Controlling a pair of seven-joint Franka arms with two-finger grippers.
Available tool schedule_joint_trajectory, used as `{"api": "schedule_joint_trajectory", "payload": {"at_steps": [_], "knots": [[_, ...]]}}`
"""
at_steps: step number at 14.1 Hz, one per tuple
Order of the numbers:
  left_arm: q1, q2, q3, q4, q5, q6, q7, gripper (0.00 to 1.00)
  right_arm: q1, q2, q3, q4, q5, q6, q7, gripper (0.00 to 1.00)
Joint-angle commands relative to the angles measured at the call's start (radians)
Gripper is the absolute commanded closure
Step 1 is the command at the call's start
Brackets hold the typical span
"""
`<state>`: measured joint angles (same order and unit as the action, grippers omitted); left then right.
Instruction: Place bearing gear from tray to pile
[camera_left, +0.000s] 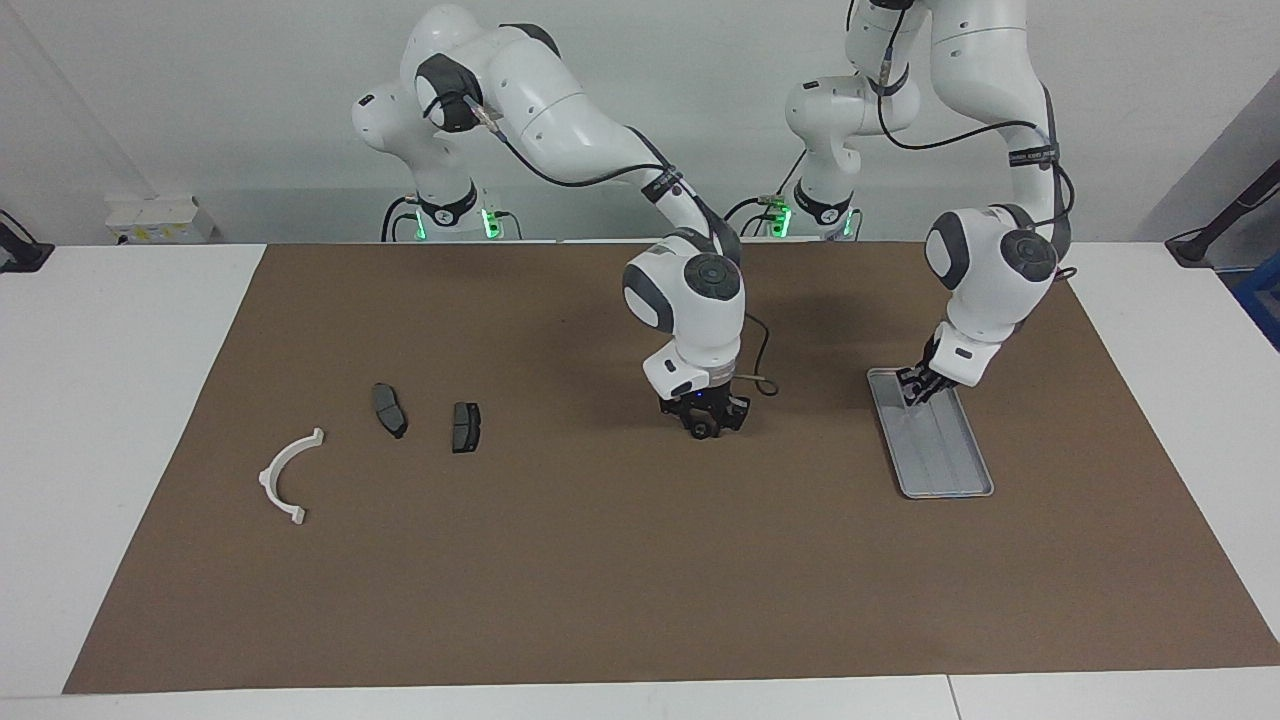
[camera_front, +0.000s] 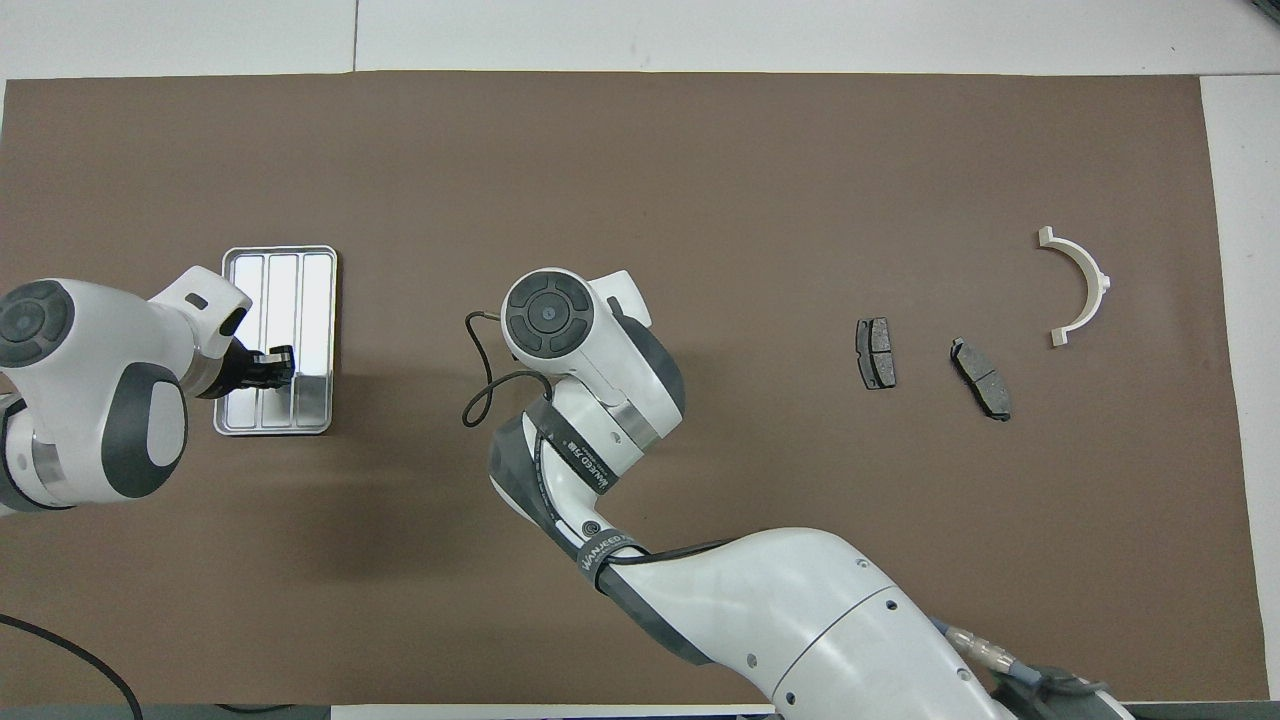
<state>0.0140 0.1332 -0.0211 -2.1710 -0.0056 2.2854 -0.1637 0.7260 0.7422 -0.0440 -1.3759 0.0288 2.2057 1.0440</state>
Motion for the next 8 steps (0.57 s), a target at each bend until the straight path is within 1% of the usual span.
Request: {"api": "schedule_joint_trajectory", "payload": {"at_steps": [1, 2, 3, 6, 7, 8], "knots": [[-0.052, -0.006, 0.001, 0.135, -0.004, -0.153, -0.115, 1.00, -0.023, 0.011, 0.006, -0.015, 0.020, -0.014, -0.033, 0.72], [-0.063, -0.006, 0.000, 0.157, -0.004, -0.174, -0.146, 1.00, -0.023, 0.011, 0.006, -0.015, 0.020, -0.014, -0.033, 0.83], [-0.072, -0.009, -0.003, 0.171, -0.007, -0.188, -0.176, 1.00, -0.025, 0.011, 0.006, -0.015, 0.017, -0.015, -0.033, 0.99], [-0.109, -0.009, -0.005, 0.180, -0.011, -0.193, -0.244, 1.00, -0.030, 0.009, 0.006, -0.014, 0.011, -0.027, -0.036, 1.00], [-0.112, -0.009, -0.005, 0.180, -0.011, -0.192, -0.253, 1.00, -0.045, 0.003, 0.004, -0.003, 0.010, -0.064, -0.041, 1.00], [-0.117, -0.009, -0.005, 0.180, -0.011, -0.191, -0.254, 1.00, -0.057, -0.003, 0.006, 0.038, 0.008, -0.119, -0.062, 1.00]]}}
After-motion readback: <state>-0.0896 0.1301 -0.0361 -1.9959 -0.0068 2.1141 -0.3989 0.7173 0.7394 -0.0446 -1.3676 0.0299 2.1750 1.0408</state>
